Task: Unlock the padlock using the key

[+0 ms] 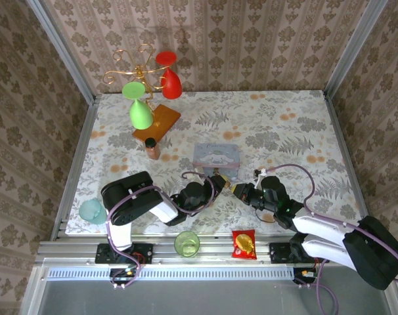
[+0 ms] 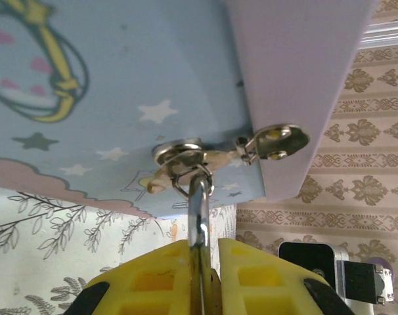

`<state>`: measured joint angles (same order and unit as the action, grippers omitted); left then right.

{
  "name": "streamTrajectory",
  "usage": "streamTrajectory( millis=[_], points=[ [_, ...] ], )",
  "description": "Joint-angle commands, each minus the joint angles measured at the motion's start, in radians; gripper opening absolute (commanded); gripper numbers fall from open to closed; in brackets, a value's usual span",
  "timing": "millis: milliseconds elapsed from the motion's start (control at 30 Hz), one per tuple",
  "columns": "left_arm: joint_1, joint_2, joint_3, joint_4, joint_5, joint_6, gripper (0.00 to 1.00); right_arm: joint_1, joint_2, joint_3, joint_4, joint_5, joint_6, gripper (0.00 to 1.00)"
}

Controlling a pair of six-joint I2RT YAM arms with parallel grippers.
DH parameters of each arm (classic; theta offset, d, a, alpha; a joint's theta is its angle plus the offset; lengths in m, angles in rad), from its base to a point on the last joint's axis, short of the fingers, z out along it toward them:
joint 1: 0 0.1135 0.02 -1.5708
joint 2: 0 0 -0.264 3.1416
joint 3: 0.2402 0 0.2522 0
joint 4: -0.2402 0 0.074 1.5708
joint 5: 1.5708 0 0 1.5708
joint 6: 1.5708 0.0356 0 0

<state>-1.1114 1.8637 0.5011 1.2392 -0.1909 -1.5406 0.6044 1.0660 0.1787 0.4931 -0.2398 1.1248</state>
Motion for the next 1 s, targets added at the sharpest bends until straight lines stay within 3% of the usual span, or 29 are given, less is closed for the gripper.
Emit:
streamTrajectory(
  millis=[0,267,367,467,567,700,800,967],
  points=[
    [-0.013,-0.026,0.010,0.060,0.019,0.014,0.00,-0.002,0.028,0.020,0.097,-0.026,0.005,0.06],
    [-0.033,-0.017,0.026,0.060,0.023,0.007,0.00,-0.003,0.071,0.064,0.146,-0.052,-0.017,0.04],
    [-0.010,-0.024,-0.005,0.058,0.022,0.023,0.00,-0.003,-0.021,0.118,-0.154,0.015,-0.150,0.08],
    [0.007,-0.026,-0.031,0.061,0.036,0.019,0.00,-0.005,-0.127,0.174,-0.492,0.120,-0.349,0.25],
    [0.015,-0.030,-0.038,0.058,0.062,0.025,0.00,-0.008,-0.130,0.210,-0.644,0.164,-0.484,0.31],
    [0.020,-0.022,-0.040,0.058,0.097,0.009,0.00,0.033,-0.018,0.241,-0.614,0.174,-0.551,0.37],
    [0.021,-0.027,-0.050,0.058,0.106,0.012,0.00,0.131,0.042,0.281,-0.600,0.318,-0.626,0.40],
    [0.024,-0.036,-0.071,0.056,0.113,0.014,0.00,0.233,0.130,0.323,-0.577,0.429,-0.734,0.40]
  ],
)
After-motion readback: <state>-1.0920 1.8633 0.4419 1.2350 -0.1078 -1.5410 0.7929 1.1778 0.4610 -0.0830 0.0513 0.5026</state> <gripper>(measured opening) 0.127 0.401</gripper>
